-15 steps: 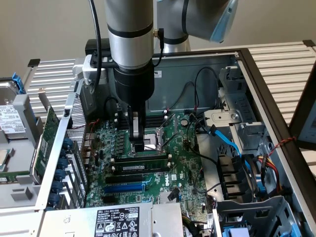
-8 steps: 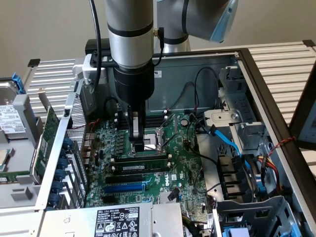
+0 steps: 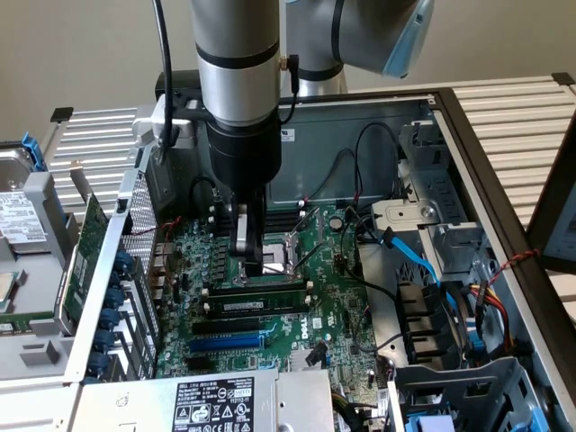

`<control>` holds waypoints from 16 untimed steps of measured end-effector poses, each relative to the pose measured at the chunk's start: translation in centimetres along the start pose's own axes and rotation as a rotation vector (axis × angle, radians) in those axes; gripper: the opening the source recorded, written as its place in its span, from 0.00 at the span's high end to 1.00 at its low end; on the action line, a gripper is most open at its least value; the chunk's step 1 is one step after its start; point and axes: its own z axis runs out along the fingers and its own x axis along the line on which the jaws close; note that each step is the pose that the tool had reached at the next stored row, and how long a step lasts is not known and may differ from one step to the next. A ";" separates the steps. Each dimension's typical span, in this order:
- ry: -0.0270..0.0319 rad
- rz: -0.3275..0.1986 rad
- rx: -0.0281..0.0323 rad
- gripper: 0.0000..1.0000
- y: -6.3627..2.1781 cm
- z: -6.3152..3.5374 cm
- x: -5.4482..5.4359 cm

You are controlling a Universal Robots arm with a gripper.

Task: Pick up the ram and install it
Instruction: 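Press down the ram until it locks into place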

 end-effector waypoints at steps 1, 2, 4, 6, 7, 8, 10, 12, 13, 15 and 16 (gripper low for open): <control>-0.0001 0.016 -0.0003 0.89 0.00 0.03 0.0; -0.0002 0.033 -0.0006 0.89 0.00 0.07 0.0; -0.0011 0.066 -0.0011 0.89 0.00 0.13 0.0; -0.0021 0.098 -0.0016 0.89 0.00 0.19 0.0; -0.0021 0.115 -0.0018 0.89 0.00 0.21 0.0; -0.0023 0.132 -0.0021 0.89 0.00 0.22 0.0; -0.0027 0.167 -0.0024 0.89 0.00 0.25 0.0; -0.0030 0.201 -0.0028 0.89 0.00 0.27 0.0; -0.0032 0.219 -0.0030 0.89 0.00 0.28 0.0; -0.0036 0.254 -0.0034 0.89 0.00 0.30 0.0; -0.0037 0.271 -0.0036 0.89 0.00 0.31 0.0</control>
